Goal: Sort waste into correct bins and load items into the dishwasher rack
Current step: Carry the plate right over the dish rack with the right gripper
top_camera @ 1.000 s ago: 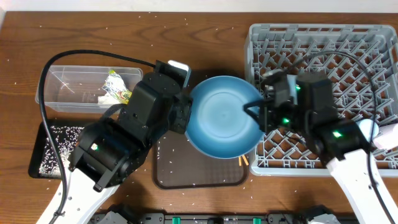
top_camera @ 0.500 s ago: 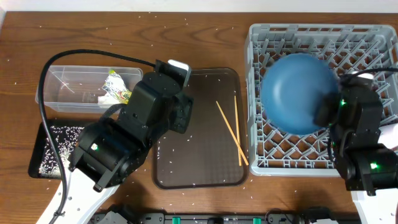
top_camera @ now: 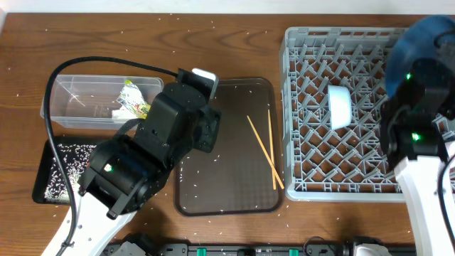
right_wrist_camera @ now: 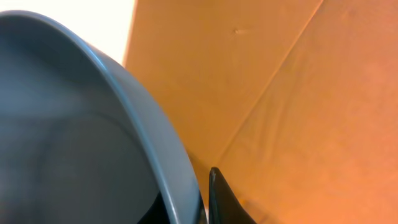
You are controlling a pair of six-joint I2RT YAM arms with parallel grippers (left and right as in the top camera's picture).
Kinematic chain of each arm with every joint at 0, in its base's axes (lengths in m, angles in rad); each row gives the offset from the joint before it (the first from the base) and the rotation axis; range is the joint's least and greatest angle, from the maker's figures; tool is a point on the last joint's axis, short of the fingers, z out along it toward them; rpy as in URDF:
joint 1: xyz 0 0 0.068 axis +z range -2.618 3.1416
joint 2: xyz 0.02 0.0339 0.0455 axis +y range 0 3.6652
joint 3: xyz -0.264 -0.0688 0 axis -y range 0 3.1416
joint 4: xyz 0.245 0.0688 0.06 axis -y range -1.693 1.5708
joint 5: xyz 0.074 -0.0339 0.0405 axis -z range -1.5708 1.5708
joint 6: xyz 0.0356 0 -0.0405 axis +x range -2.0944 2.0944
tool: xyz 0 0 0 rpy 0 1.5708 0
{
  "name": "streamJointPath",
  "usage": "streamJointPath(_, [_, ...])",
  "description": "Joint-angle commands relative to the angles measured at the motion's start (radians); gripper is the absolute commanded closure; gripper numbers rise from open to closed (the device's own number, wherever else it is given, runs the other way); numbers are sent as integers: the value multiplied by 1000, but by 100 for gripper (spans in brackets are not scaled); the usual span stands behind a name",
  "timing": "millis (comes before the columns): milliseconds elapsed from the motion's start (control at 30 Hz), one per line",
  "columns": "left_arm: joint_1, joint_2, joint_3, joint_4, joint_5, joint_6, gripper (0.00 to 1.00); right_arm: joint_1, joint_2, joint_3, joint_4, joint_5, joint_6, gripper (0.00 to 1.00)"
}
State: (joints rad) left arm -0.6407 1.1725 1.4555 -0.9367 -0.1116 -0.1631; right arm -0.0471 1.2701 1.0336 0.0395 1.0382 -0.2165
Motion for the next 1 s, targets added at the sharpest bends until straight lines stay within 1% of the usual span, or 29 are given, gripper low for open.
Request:
streamJointPath(0, [-2,3,17,0,-13,-5,48,-26,80,13,80,80,-256,99])
streamJointPath(67, [-2,3,17,0,-13,-5,48,-35,134,13,163,79,-359,99])
streamJointPath(233, [-2,3,17,-7,-12,-5,48,-68,278,13,434,80,-732,99])
streamJointPath(367, [-2,4,17,-13,-8,-6,48,-81,339,13,562,60,-887,99])
streamJointPath(533, [-2,18,17,-20,-8,-6,48,-84,370,13,571,-61,-941,99])
streamJointPath(700, [-2,45,16,-30,-5,-6,48,-84,385,13,570,-209,-1050,99])
streamJointPath(867, [-2,82,16,-50,-4,-6,48,-85,399,13,553,-250,-1065,99])
streamJointPath(967, [-2,96,16,-65,-5,-6,55,-95,415,13,525,-259,-1065,99])
